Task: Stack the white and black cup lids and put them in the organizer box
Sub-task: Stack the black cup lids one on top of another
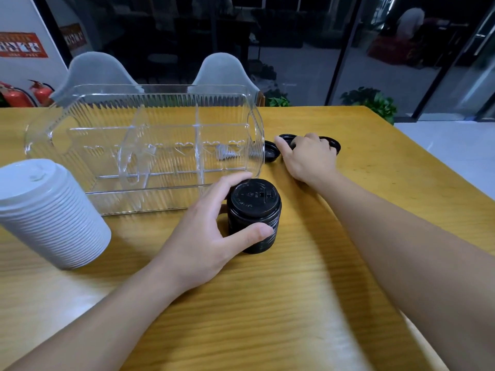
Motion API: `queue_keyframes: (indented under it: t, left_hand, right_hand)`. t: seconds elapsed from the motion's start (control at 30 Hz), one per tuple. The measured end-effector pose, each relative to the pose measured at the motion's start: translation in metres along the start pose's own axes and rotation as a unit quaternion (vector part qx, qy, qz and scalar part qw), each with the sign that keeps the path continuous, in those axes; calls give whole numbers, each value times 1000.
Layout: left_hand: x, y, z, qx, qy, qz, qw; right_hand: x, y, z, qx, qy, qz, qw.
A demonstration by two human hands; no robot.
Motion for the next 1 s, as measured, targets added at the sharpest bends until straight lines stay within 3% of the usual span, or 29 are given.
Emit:
queue_keyframes:
  t: [0.3, 0.77, 1.0]
  left_hand:
    - [0, 0, 2, 2, 4, 3, 1000]
    - [-3, -2, 7, 20, -11, -7, 1000]
    - [-3, -3, 12, 12, -13, -17, 1000]
  right_hand:
    - [5, 6, 0, 23, -9, 1, 1000]
    - [-103, -19, 26, 105, 14, 95, 990]
    - [-127, -1, 24, 165, 4, 159, 973]
Point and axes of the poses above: each hand's wrist, its own x-axis towards the middle knuckle, its own z-axis out of the back of the hand, y = z × x, the point moved 4 cm from there along x, towards the middle knuckle, and after that the axes turned 11 degrees about z, right-handed, at the moved point
